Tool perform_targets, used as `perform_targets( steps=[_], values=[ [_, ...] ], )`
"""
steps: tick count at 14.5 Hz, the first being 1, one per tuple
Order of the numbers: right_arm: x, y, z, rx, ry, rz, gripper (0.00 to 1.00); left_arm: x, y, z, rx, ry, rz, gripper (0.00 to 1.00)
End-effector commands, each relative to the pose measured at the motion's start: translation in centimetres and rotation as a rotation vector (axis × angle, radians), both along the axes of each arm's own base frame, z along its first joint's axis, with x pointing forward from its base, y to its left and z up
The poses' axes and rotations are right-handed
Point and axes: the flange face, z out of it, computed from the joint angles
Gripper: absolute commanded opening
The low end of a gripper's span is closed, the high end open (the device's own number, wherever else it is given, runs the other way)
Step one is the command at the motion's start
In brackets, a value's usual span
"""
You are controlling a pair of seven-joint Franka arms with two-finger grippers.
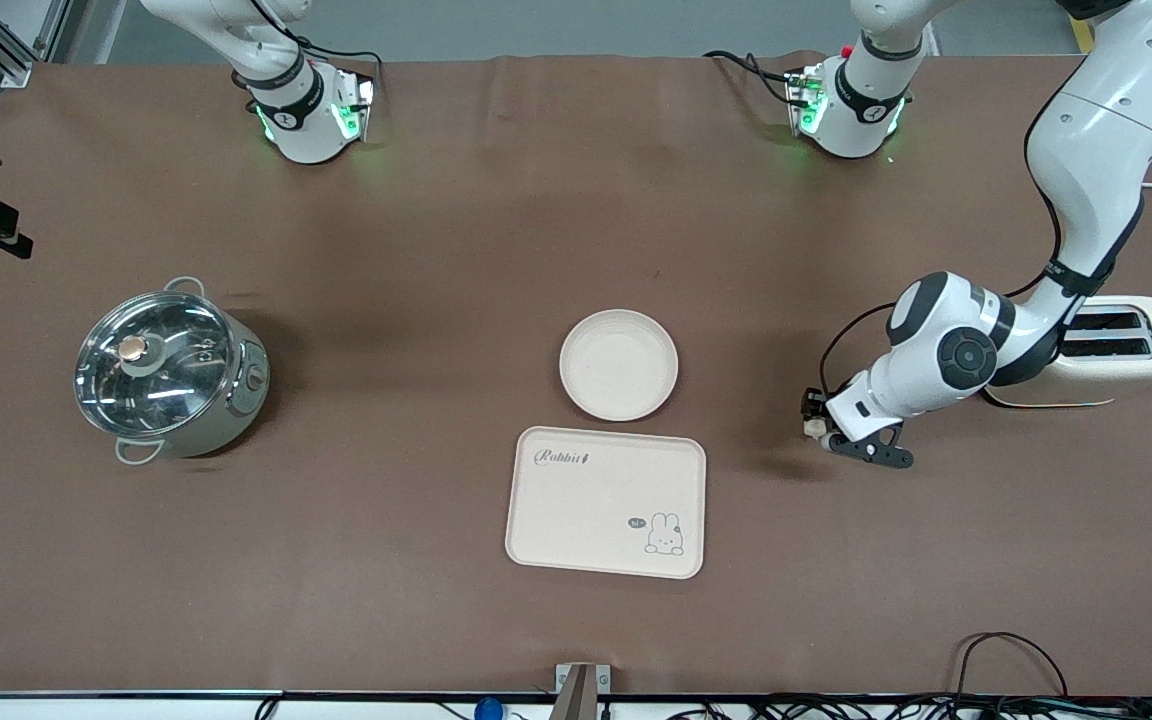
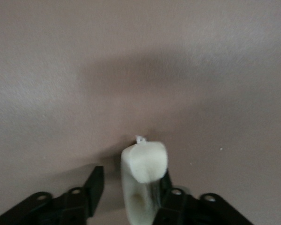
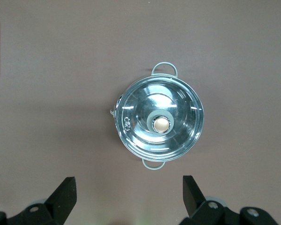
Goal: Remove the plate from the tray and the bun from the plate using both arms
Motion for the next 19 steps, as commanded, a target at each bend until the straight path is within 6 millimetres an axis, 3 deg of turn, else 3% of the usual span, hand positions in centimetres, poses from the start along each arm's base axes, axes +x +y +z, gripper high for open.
perform_targets(
  steps=[1, 3, 6, 7, 10, 14, 17, 19],
  values=[
    [-0.1, -0.6, 0.0, -0.014, -0.009, -0.020, 1.00, 1.6, 0.3, 3.9, 0.054, -0.051, -0.023, 1.00],
    [-0.1, -0.6, 0.0, -0.014, -0.008, -0.021, 1.00, 3.5, -0.3, 10.2, 0.125, -0.023, -0.038, 1.00],
    [-0.2, -0.9, 0.0, -0.011, -0.003, -0.026, 1.00, 5.4, -1.7, 22.6, 0.163, 0.017, -0.027, 1.00],
    [-0.2, -1.0, 0.0, -0.012, -0.006, -0.027, 1.00, 5.0, -1.8, 26.5, 0.173, 0.027, -0.019, 1.00],
    [-0.1, -0.7, 0.0, 0.000, -0.011, -0.023, 1.00, 2.2, -3.4, 34.4, 0.234, -0.038, -0.010, 1.00],
    [-0.2, -0.8, 0.0, 0.002, -0.009, -0.026, 1.00, -2.6, -5.4, 41.9, 0.258, -0.101, 0.008, 1.00],
    [-0.2, -0.8, 0.0, 0.002, -0.009, -0.026, 1.00, -4.4, -6.3, 42.5, 0.301, -0.047, 0.036, 1.00],
    [-0.2, -0.8, 0.0, 0.001, -0.011, -0.026, 1.00, -5.1, -4.4, 44.0, 0.293, -0.040, 0.108, 1.00]
  ],
)
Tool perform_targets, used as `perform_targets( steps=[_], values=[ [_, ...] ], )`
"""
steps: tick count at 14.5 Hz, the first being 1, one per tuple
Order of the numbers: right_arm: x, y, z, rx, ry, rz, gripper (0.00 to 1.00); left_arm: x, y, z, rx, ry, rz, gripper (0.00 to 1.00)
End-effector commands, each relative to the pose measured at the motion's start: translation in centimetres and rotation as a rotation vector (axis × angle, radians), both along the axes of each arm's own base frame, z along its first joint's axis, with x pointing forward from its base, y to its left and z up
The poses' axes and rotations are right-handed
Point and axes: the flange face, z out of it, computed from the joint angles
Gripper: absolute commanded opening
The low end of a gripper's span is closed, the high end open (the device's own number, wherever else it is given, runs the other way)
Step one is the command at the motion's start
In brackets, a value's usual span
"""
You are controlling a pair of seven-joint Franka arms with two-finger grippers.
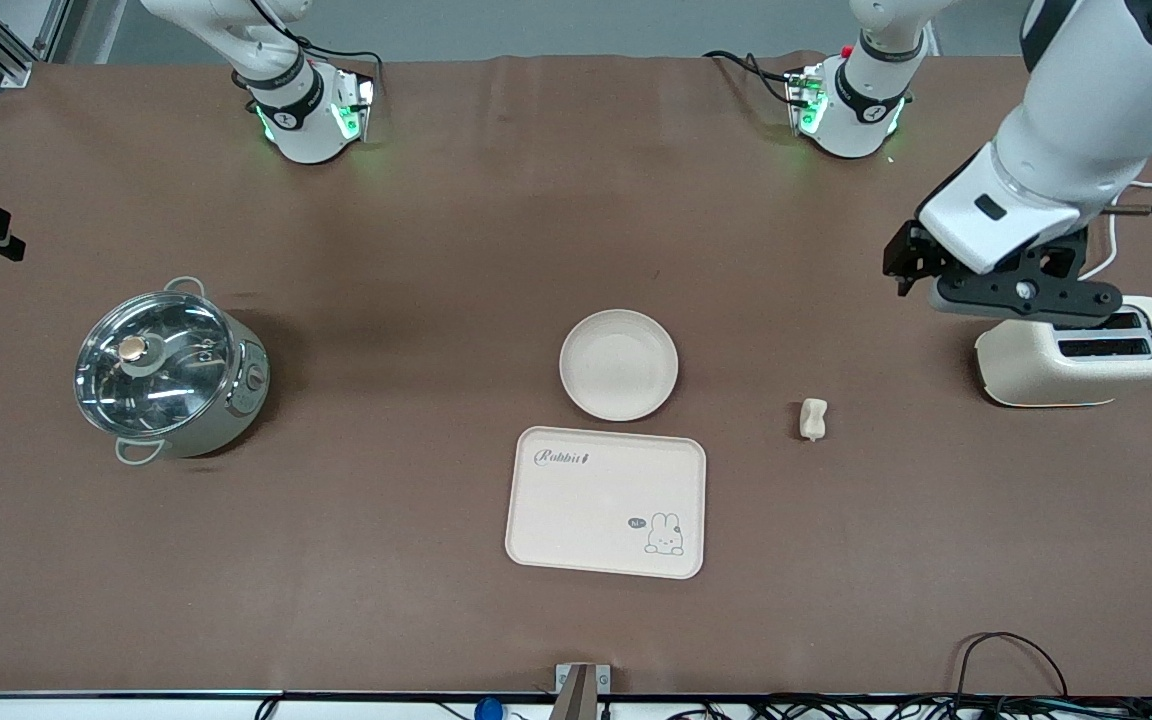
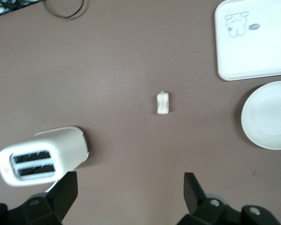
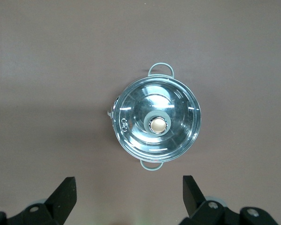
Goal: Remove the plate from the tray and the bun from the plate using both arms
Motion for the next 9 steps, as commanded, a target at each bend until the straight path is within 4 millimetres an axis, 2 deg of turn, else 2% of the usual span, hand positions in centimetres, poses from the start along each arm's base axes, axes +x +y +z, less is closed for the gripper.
perform_targets(
  steps=[1, 2, 4, 5, 6, 9],
  values=[
    [-0.2, -0.1, 0.1, 0.002, -0.005, -0.012, 1.00, -0.8, 4.5, 2.3, -0.056, 0.006, 0.117, 1.00],
    [-0.1, -0.1, 0.0, 0.002, -0.005, -0.012, 1.00, -0.9, 6.8, 2.9, -0.114, 0.011, 0.153, 1.00],
    [-0.1, 0.0, 0.0, 0.002, -0.005, -0.011, 1.00, -0.7, 10.5, 3.0, -0.151, 0.024, 0.133, 1.00],
    [-0.1, 0.0, 0.0, 0.002, -0.005, -0.011, 1.00, -0.8, 11.6, 3.1, -0.150, 0.026, 0.110, 1.00],
    [-0.1, 0.0, 0.0, 0.002, -0.005, -0.011, 1.00, -0.9, 12.4, 2.9, -0.146, 0.029, 0.112, 1.00],
    [-0.1, 0.1, 0.0, 0.002, -0.005, -0.009, 1.00, -2.7, 12.6, 2.6, -0.145, -0.025, 0.105, 1.00]
  ],
)
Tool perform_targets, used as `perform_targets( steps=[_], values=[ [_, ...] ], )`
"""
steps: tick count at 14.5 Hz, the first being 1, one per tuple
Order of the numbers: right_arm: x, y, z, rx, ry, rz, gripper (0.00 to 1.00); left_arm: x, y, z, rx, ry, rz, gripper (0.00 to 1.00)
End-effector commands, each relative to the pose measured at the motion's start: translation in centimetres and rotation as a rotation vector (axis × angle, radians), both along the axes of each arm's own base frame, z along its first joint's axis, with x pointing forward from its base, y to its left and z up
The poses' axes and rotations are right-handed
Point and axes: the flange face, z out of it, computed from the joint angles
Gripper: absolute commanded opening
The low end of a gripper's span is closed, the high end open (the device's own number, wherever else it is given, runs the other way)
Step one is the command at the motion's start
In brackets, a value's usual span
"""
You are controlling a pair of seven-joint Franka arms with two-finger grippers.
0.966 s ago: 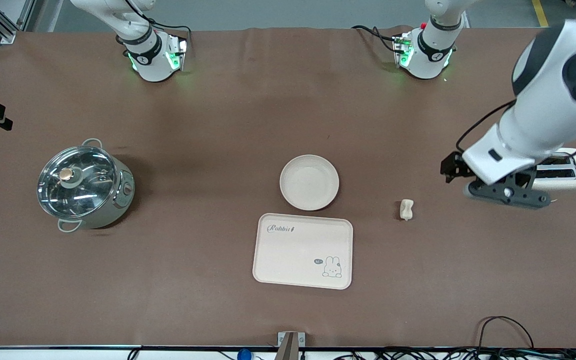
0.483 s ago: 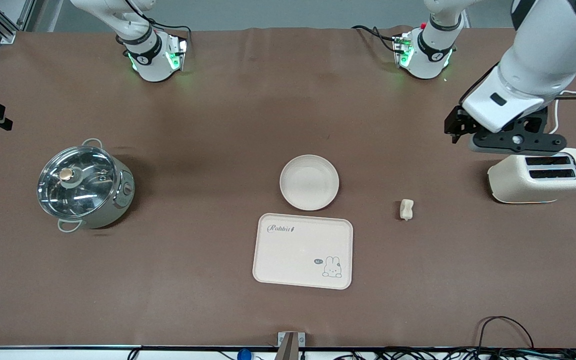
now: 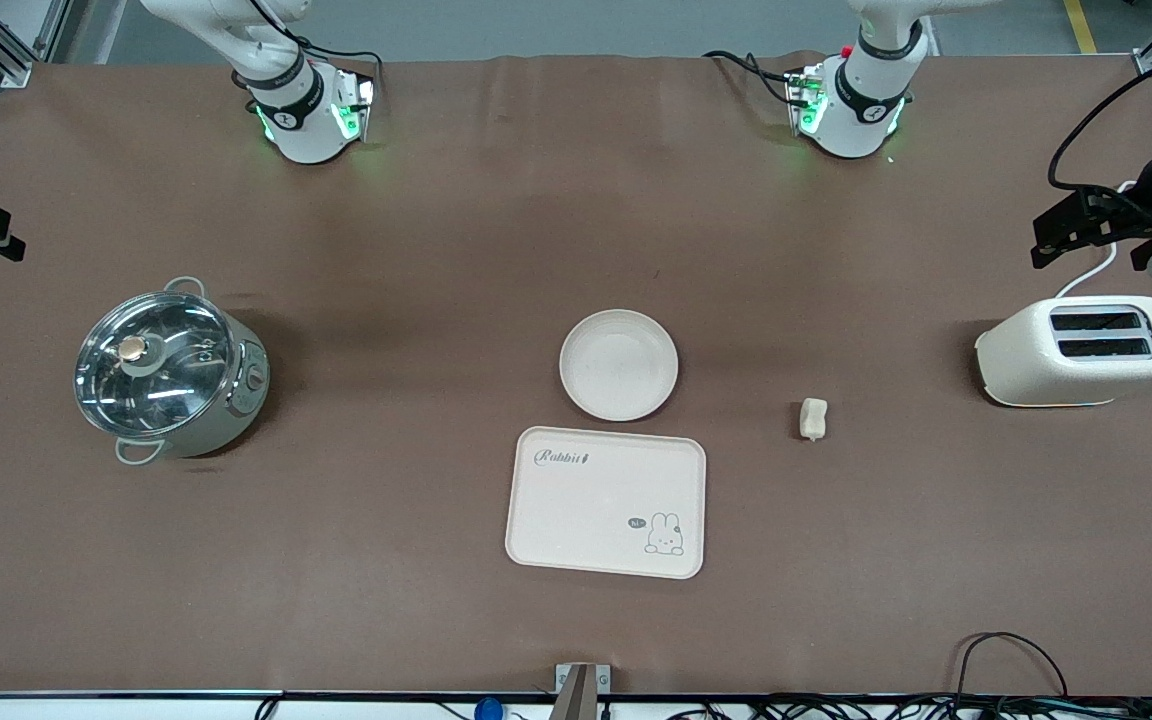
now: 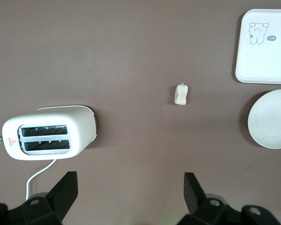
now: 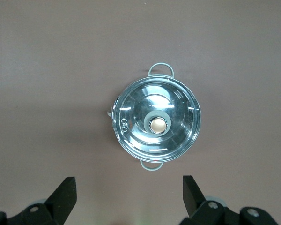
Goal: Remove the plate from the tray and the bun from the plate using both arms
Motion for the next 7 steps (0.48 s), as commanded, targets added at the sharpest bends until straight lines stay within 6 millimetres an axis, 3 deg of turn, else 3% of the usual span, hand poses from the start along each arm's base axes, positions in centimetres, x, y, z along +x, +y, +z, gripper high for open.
perform_targets(
  steps=[1, 4, 7],
  values=[
    [-0.1, 0.1, 0.0, 0.002, -0.004, -0.009, 1.00, -2.4, -0.3, -0.4, -0.006, -0.050, -0.020, 1.00],
    [-0.1, 0.1, 0.0, 0.002, -0.004, -0.009, 1.00, -2.4, 2.1, -1.1, -0.056, -0.083, -0.088, 1.00],
    [-0.1, 0.1, 0.0, 0.002, -0.005, -0.009, 1.00, -3.7, 2.2, -2.0, -0.077, -0.132, -0.094, 1.00]
  ],
)
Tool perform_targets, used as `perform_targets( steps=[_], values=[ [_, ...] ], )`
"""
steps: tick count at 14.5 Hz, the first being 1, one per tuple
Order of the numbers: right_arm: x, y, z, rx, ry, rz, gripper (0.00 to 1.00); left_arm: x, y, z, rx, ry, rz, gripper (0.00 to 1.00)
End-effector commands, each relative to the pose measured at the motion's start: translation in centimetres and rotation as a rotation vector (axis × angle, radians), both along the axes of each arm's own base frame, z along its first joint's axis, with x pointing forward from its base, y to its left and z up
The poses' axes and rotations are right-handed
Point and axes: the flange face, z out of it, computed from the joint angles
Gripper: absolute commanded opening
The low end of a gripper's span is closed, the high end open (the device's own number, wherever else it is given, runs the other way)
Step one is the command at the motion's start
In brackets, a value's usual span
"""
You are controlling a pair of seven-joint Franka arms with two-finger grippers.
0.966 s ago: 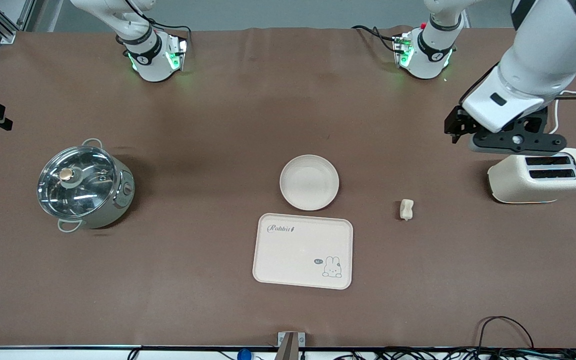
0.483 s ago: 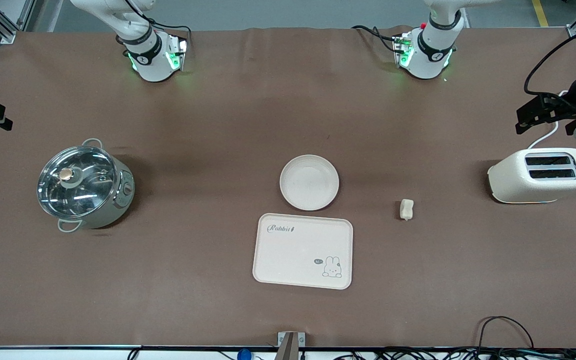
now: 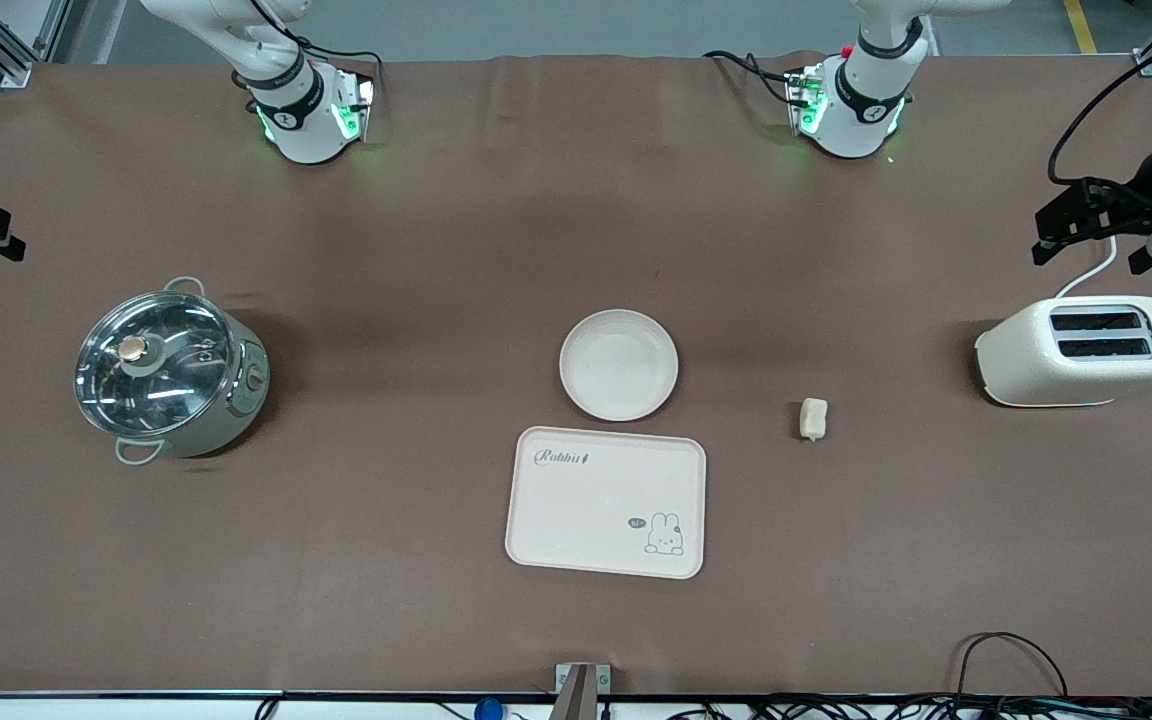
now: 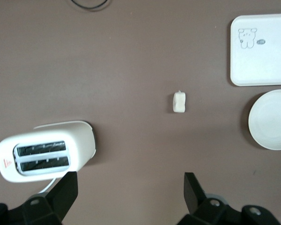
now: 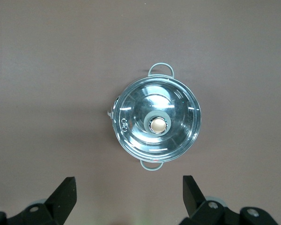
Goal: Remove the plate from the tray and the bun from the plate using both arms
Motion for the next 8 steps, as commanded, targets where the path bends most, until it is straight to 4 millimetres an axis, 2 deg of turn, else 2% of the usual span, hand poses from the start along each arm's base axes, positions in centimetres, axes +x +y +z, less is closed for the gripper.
perform_targets(
  steps=[1, 2, 4, 5, 8],
  values=[
    [-0.1, 0.1, 0.0, 0.002, -0.005, -0.010, 1.00, -2.1, -0.6, -0.3, -0.026, -0.039, -0.015, 1.00],
    [-0.1, 0.1, 0.0, 0.002, -0.007, -0.010, 1.00, -1.6, -0.8, 0.7, -0.020, -0.055, -0.020, 1.00],
    [-0.1, 0.1, 0.0, 0.002, -0.007, -0.010, 1.00, 0.9, -0.4, 2.1, -0.012, -0.007, -0.011, 1.00],
    [-0.1, 0.1, 0.0, 0.002, -0.007, -0.010, 1.00, 1.7, -0.4, 2.2, -0.002, 0.014, -0.008, 1.00],
    [-0.1, 0.0, 0.0, 0.002, -0.007, -0.011, 1.00, 1.6, -0.5, 2.3, 0.005, 0.025, -0.012, 1.00]
  ],
)
